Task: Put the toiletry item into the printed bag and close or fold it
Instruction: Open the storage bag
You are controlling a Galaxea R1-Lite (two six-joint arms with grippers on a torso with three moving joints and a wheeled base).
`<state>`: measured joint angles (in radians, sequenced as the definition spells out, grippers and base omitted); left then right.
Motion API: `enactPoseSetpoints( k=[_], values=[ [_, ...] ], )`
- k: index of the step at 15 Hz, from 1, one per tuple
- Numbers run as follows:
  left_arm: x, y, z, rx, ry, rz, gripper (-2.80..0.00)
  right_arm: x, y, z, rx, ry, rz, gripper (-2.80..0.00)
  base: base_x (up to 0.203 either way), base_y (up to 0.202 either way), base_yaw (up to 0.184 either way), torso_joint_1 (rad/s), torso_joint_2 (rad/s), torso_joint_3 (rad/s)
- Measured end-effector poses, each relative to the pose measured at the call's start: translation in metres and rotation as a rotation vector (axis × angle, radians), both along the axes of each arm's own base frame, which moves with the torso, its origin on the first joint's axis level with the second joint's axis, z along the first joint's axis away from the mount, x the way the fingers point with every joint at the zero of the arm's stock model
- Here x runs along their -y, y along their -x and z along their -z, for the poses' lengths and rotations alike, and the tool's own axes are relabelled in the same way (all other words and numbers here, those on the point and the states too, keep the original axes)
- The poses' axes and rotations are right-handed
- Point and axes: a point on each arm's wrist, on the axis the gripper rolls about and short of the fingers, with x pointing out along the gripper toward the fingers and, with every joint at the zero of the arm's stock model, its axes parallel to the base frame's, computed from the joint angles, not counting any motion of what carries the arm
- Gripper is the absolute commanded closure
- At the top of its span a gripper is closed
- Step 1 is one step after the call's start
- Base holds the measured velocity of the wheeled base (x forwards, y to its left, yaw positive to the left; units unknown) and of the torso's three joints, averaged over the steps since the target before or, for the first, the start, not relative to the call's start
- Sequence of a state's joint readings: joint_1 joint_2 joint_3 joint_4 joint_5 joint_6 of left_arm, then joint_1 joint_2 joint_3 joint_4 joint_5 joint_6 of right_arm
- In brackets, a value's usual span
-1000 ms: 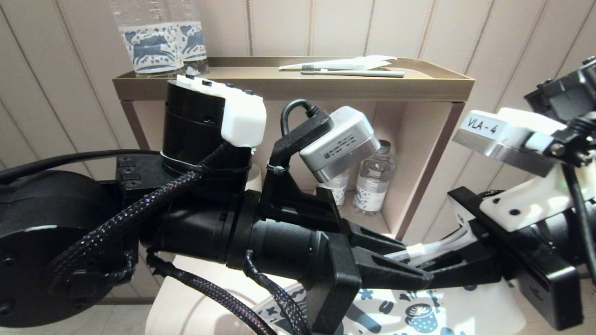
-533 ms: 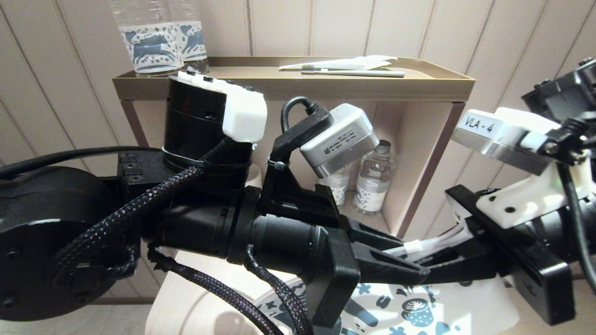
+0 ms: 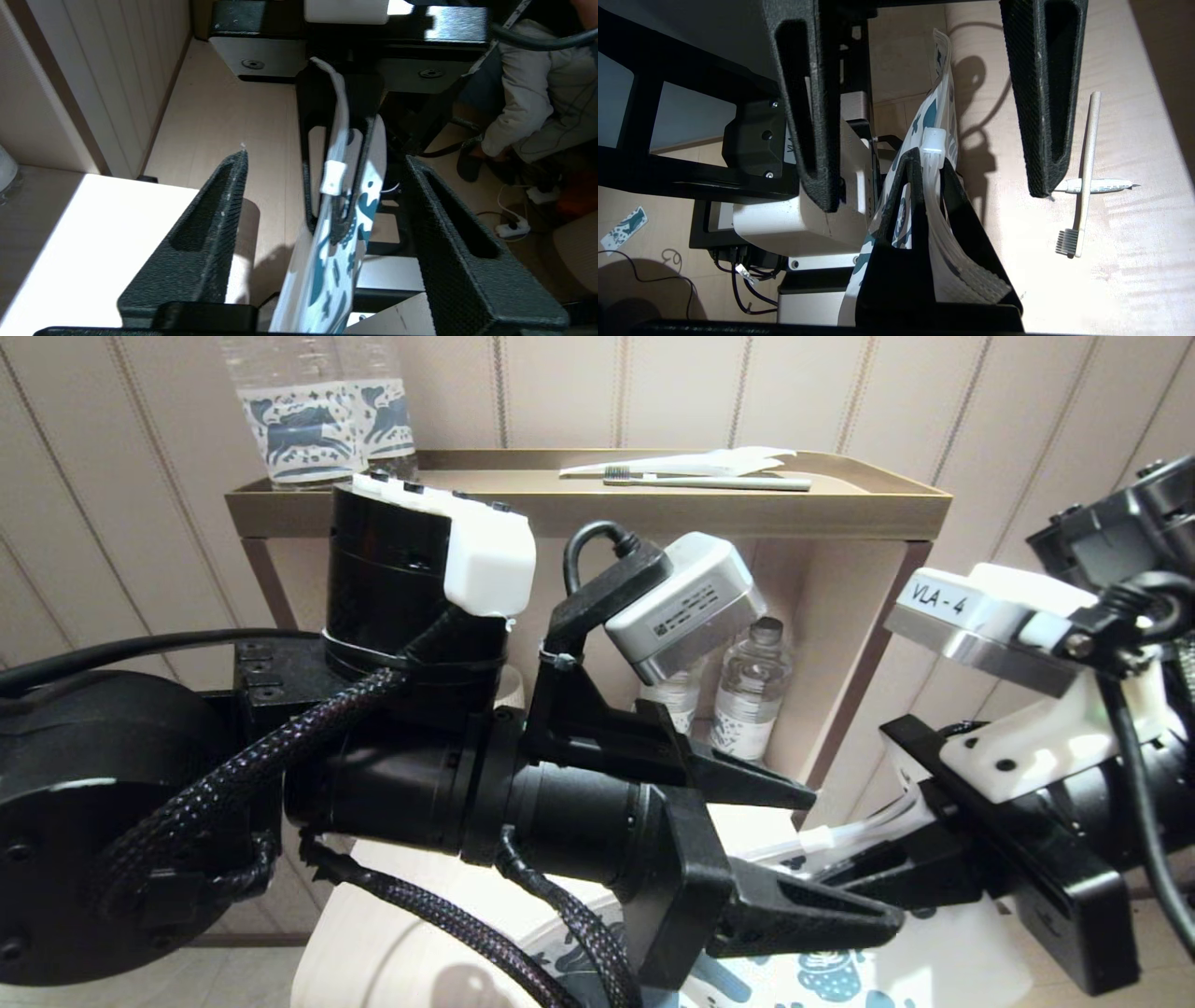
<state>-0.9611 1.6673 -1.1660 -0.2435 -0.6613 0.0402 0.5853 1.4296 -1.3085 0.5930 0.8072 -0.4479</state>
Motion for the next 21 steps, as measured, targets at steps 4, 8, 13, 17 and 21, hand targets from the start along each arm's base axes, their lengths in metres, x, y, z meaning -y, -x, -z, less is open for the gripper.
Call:
enactPoseSetpoints(
  k=[4, 8, 13, 17, 21],
  values=[
    [-0.0009, 0.0003, -0.0023, 0.005, 0.006, -0.002, -2.80, 0.0002, -0.0005, 0.0005, -0.001, 0.001, 0.002, 0.00, 0.000, 0.000, 0.000, 0.000, 0.00, 0.000],
    [-0.0010, -0.0001, -0.0014, 0.006, 0.003, -0.003, -2.80, 0.0004, -0.0005, 0.0006, 0.001, 0.001, 0.002, 0.00, 0.000, 0.000, 0.000, 0.000, 0.00, 0.000],
    [-0.0009, 0.0000, 0.0002, 0.008, -0.002, -0.004, 0.00, 0.0005, 0.0001, 0.0003, 0.002, 0.000, 0.001, 0.00, 0.000, 0.000, 0.000, 0.000, 0.00, 0.000],
    [-0.0009, 0.0003, 0.0006, 0.007, -0.003, -0.002, 0.00, 0.0000, 0.0000, 0.0011, -0.001, 0.002, 0.000, 0.00, 0.000, 0.000, 0.000, 0.000, 0.00, 0.000],
    [-0.0001, -0.0005, -0.0012, 0.009, 0.002, -0.001, 0.00, -0.0006, -0.0007, 0.0038, -0.009, 0.007, -0.001, 0.00, 0.000, 0.000, 0.000, 0.000, 0.00, 0.000]
  ],
)
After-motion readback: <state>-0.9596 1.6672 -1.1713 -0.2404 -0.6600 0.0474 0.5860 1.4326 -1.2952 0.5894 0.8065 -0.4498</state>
